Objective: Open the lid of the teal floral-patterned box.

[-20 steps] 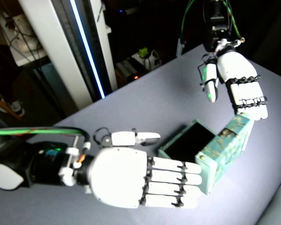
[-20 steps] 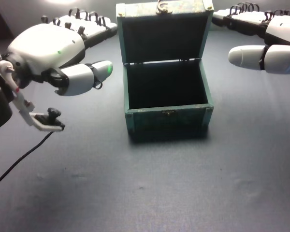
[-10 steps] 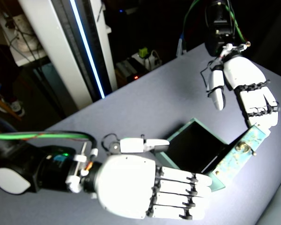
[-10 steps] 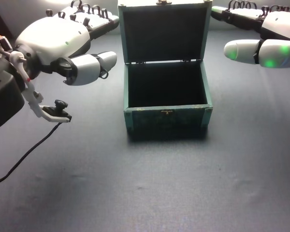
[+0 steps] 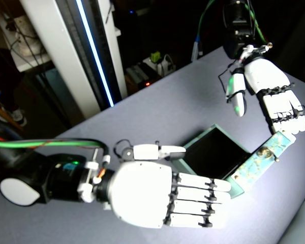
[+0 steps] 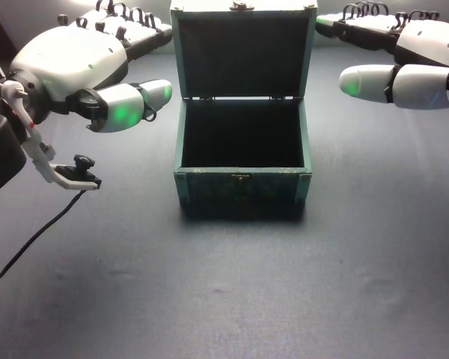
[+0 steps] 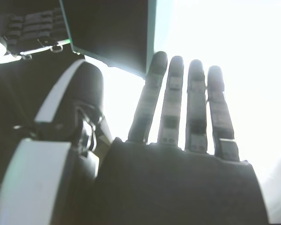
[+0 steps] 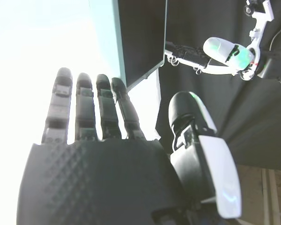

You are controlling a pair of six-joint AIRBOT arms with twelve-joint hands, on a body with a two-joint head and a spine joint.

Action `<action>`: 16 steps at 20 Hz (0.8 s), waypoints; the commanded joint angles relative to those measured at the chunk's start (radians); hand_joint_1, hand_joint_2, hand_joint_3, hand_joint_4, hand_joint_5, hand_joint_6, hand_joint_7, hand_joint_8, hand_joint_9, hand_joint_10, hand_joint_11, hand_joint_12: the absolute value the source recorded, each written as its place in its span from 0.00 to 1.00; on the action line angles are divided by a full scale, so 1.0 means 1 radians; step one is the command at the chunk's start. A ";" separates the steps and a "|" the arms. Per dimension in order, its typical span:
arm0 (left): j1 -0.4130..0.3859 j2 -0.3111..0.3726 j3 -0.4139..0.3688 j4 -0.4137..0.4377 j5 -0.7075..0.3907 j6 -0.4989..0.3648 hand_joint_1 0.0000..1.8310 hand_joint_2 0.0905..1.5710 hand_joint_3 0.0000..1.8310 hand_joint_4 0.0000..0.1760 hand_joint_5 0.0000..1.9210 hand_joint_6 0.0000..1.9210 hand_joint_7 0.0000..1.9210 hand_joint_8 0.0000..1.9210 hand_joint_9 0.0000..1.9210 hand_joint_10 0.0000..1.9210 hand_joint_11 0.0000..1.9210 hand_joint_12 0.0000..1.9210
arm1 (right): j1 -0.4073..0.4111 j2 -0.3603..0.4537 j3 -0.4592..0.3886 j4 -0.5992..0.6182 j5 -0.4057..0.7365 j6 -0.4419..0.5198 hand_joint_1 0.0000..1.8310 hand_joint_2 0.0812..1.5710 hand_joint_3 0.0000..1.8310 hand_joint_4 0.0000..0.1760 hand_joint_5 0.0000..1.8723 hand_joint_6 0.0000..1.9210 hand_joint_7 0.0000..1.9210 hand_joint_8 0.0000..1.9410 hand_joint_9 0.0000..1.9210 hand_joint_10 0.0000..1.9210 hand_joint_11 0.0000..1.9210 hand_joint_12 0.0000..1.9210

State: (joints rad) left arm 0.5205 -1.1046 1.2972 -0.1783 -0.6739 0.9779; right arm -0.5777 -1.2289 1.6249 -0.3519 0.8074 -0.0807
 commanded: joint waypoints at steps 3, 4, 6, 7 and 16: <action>0.000 0.019 -0.007 -0.015 -0.143 0.007 0.00 0.99 0.00 0.00 0.08 0.00 0.07 0.00 0.04 0.00 0.00 0.08 | 0.014 0.009 0.000 0.046 0.088 -0.016 0.00 0.90 0.01 0.00 0.06 0.00 0.04 0.00 0.02 0.00 0.02 0.03; 0.005 0.027 -0.013 -0.024 -0.153 0.014 0.00 0.99 0.00 0.00 0.08 0.00 0.07 0.00 0.04 0.00 0.00 0.08 | 0.014 0.014 -0.005 0.048 0.075 -0.029 0.00 0.90 0.00 0.00 0.05 0.00 0.03 0.00 0.02 0.00 0.02 0.03; 0.016 0.051 -0.035 -0.046 -0.170 0.046 0.00 0.99 0.00 0.00 0.08 0.00 0.07 0.00 0.04 0.00 0.00 0.08 | 0.014 0.027 -0.022 0.056 0.063 -0.064 0.00 0.89 0.00 0.00 0.05 0.00 0.02 0.00 0.01 0.00 0.02 0.03; 0.020 0.063 -0.044 -0.055 -0.175 0.059 0.00 0.99 0.00 0.00 0.08 0.00 0.07 0.00 0.04 0.00 0.00 0.08 | 0.014 0.034 -0.030 0.061 0.058 -0.081 0.00 0.90 0.00 0.00 0.05 0.00 0.02 0.00 0.02 0.00 0.03 0.04; 0.166 0.200 -0.178 -0.069 -0.465 -0.026 0.01 1.00 0.00 0.00 0.09 0.00 0.07 0.00 0.03 0.00 0.00 0.04 | -0.085 0.174 -0.153 0.234 0.272 -0.126 0.00 0.92 0.00 0.00 0.04 0.00 0.03 0.01 0.03 0.01 0.03 0.04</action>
State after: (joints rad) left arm 0.7044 -0.9077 1.1080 -0.2481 -0.9726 0.9535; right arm -0.6804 -1.0515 1.4590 -0.1513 0.9249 -0.2115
